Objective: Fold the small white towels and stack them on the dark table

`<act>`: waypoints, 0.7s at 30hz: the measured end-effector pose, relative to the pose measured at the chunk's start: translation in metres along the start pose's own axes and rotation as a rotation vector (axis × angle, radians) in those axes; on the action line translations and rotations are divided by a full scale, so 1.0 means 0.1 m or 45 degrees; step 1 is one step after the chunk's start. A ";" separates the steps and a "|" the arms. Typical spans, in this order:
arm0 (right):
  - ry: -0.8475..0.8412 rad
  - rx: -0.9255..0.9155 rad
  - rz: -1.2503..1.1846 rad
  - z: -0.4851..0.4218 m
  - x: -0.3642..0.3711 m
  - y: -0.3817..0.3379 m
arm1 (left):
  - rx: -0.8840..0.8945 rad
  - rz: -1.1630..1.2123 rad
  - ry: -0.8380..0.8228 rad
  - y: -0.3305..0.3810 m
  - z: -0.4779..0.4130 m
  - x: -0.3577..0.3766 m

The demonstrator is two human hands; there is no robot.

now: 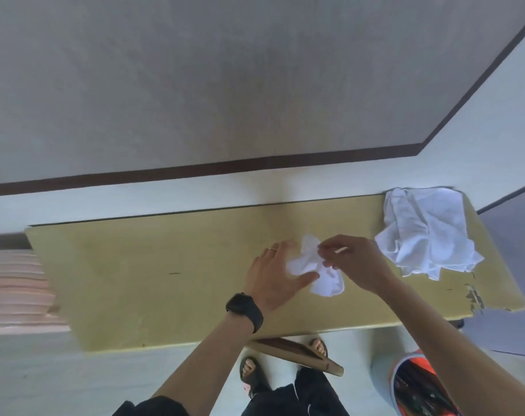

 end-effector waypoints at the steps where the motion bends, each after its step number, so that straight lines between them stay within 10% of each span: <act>1: -0.052 -0.009 0.067 0.06 0.08 -0.05 | 0.015 -0.054 0.014 -0.03 0.05 -0.04; 21: -0.054 -0.386 1.000 0.52 0.87 -0.14 | 0.058 -0.478 0.220 -1.31 0.79 -1.15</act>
Point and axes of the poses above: each hand's wrist, its own z-axis away from the middle knuckle, its own x-axis out of the palm, y = z × x, the point moved 1 cm from there along -z, towards the middle knuckle, and after that the axes turned 11 degrees about -z, right-handed, at the moved point
